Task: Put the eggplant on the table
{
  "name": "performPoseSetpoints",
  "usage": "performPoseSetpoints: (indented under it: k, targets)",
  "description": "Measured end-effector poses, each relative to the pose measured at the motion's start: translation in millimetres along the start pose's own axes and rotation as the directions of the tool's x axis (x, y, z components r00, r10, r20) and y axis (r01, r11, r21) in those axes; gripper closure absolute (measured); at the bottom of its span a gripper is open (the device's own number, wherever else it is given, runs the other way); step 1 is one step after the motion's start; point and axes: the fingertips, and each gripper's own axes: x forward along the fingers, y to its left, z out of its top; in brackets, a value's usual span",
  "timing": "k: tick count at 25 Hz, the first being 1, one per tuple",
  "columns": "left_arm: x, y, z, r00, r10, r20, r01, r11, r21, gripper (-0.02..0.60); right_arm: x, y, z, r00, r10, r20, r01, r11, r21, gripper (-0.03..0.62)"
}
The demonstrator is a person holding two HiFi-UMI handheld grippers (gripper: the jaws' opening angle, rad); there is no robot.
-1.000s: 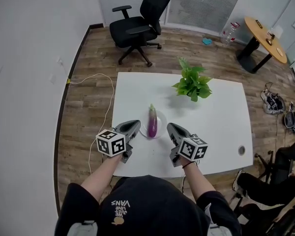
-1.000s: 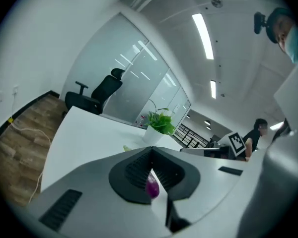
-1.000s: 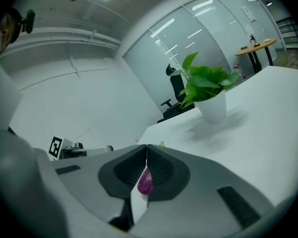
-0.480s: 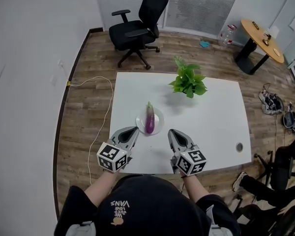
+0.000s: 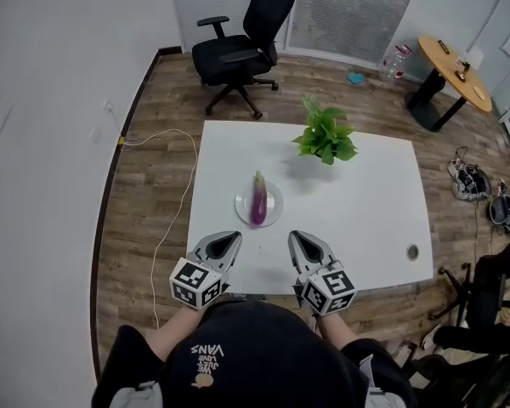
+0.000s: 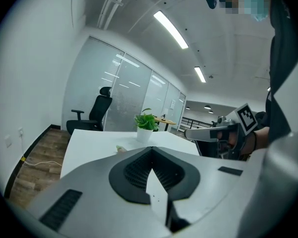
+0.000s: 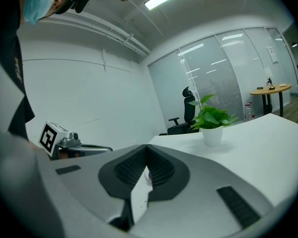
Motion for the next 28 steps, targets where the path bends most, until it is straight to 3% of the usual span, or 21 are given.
performPoseSetpoints:
  k: [4, 9, 28]
  targets:
    - [-3.4, -9.4, -10.5, 1.000, -0.009, -0.007, 0.009, 0.999, -0.047, 0.571, -1.6, 5.0, -4.4, 1.000, 0.015, -0.020, -0.016, 1.000, -0.011, 0.576]
    - [-3.8, -14.1, -12.4, 1.000, -0.011, -0.017, 0.011, 1.000, -0.015, 0.571, -1.2, 7.5, -6.9, 0.999, 0.017, -0.034, -0.018, 1.000, -0.012, 0.576]
    - [0.7, -5.9, -6.4, 1.000, -0.015, -0.012, 0.014, 1.000, -0.012, 0.571, 3.2, 7.4, -8.0, 0.999, 0.001, -0.043, -0.001, 1.000, -0.018, 0.576]
